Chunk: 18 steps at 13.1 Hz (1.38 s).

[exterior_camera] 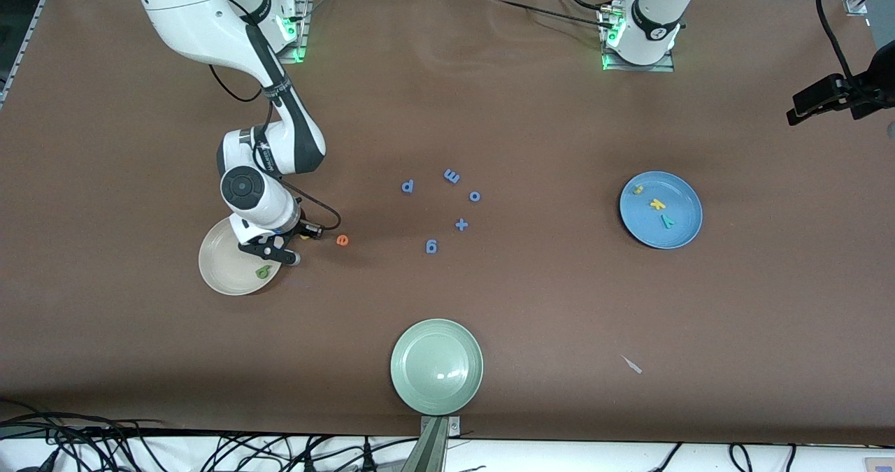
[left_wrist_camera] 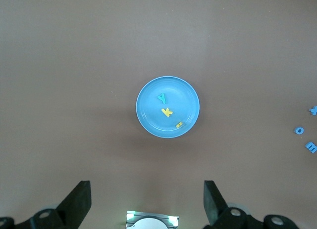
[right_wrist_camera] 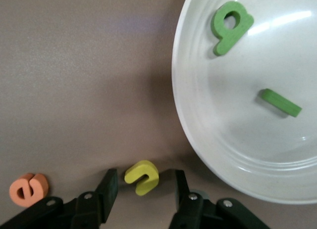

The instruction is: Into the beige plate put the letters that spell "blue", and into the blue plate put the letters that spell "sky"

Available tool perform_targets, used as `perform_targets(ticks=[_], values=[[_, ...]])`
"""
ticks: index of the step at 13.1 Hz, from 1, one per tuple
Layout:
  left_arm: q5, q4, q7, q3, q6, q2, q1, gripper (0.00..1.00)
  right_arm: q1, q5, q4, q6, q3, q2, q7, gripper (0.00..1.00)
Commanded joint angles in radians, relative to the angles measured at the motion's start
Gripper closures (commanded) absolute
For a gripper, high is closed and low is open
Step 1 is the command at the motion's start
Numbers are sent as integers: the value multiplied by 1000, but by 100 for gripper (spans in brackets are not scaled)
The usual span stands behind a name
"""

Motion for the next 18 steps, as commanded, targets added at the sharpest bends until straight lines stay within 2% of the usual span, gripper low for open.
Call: perform_targets(ticks=[1, 3, 4, 9, 11, 13, 14, 16, 18], values=[[-13, -1, 24, -6, -14, -12, 6, 0, -6, -2, 4, 22, 2, 13, -18, 45], [-16, 1, 26, -4, -13, -12, 9, 0, -4, -2, 4, 22, 2, 13, -18, 45], [-15, -1, 26, -6, -13, -8, 7, 0, -6, -2, 3, 20, 2, 13, -18, 48], [-18, -34, 29, -8, 13, -15, 0, 0, -6, -2, 3, 10, -1, 1, -36, 84], [-21, -45, 29, -15, 17, -19, -3, 0, -6, -2, 7, -18, -7, -25, -53, 85], [-21, -115, 27, -38, 76, -48, 10, 0, -6, -5, 84, -138, -15, -33, -55, 85], [-20, -163, 27, -38, 117, -74, 10, 0, -6, -7, 140, -212, -37, -31, -81, 85], [-21, -183, 29, -37, 136, -85, 12, 0, -22, -7, 207, -312, -73, -26, -177, 85], [-21, -215, 29, -35, 135, -119, 16, 0, -73, -7, 199, -314, -87, -23, -294, 84]])
